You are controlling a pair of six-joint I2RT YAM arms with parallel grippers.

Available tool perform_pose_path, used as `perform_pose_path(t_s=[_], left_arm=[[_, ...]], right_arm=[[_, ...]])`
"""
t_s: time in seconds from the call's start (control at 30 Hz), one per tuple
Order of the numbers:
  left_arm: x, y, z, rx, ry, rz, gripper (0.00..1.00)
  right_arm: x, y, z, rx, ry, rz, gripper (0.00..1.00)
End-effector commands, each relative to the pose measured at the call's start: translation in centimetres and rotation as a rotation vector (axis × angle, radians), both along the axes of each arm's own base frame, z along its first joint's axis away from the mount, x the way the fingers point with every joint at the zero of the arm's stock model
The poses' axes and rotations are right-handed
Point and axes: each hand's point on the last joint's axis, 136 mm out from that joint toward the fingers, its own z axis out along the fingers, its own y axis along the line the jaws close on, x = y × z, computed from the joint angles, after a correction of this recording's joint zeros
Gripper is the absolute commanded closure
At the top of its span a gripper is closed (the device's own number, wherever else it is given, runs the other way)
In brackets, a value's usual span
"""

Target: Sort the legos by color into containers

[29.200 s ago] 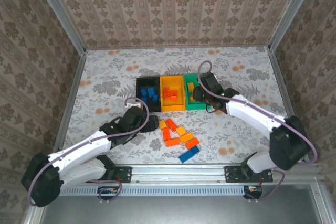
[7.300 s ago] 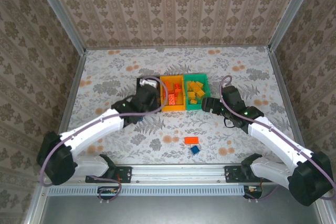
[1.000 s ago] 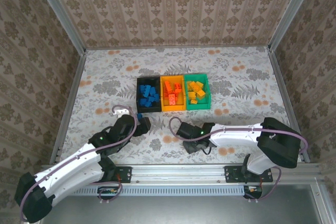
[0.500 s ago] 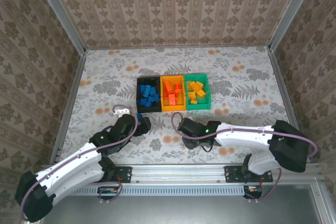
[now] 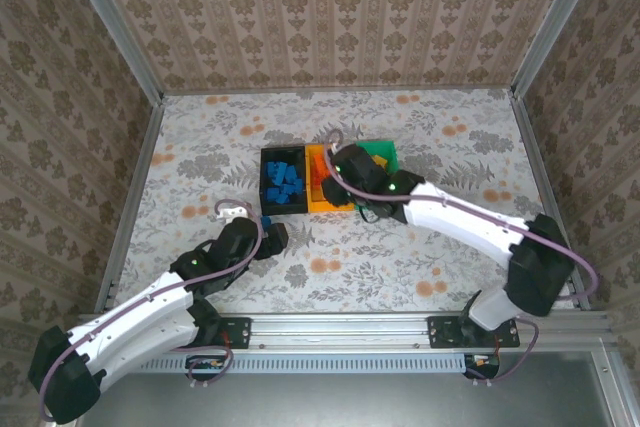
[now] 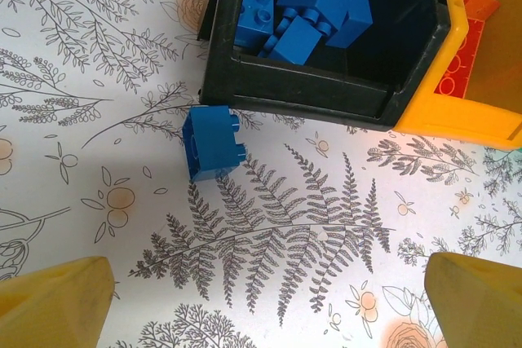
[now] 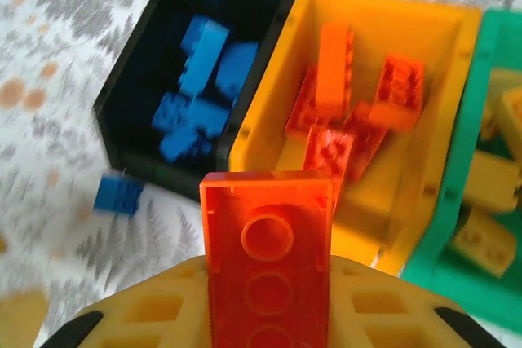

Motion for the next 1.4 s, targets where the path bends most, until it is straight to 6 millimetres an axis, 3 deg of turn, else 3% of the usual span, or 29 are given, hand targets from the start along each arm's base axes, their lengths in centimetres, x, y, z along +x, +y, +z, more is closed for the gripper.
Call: perform_pose_path(t_s=[0.0, 0.2, 0.47, 0.6, 0.7, 0.83, 1.1, 1.37], left_arm=[[0.2, 0.0, 0.1, -0.021, 0.002, 0.013, 0.0], [0.1, 0.0, 0.2, -0.025, 0.004, 0.011, 0.0], [0.0, 0.0, 0.4, -0.032, 0.0, 0.011, 0.0], [0.0, 0.0, 0.4, -0.03, 0.0, 0.01, 0.0], [0.0, 0.0, 0.5, -0.03, -0.002, 0.005, 0.0], [0.0, -0.1, 0.8, -0.028, -0.005, -0.002, 0.0], [0.3, -0.2, 1.7, -0.023, -0.026, -0.006, 0.0], [1.1, -0.4, 2.9, 0.011, -0.049, -0.013, 0.0]], right_arm=[[3.7, -0.1, -1.3, -0.048, 0.011, -0.068, 0.71], [8.6, -0.3, -4.3, -0.213, 0.039, -0.188, 0.71], [9.6, -1.3, -7.1, -0.318, 0.067, -0.255, 0.67], [9.4, -1.1, -7.4, -0.292, 0.071, -0.26, 0.54], [9.4, -0.8, -6.8, -0.27, 0.06, -0.259, 0.38], [9.2, -0.4, -4.6, -0.205, 0.002, -0.256, 0.27], [6.3, -0.4, 0.3, -0.029, -0.09, -0.226, 0.21], [1.0, -1.6, 2.2, 0.158, -0.092, -0.153, 0.19]])
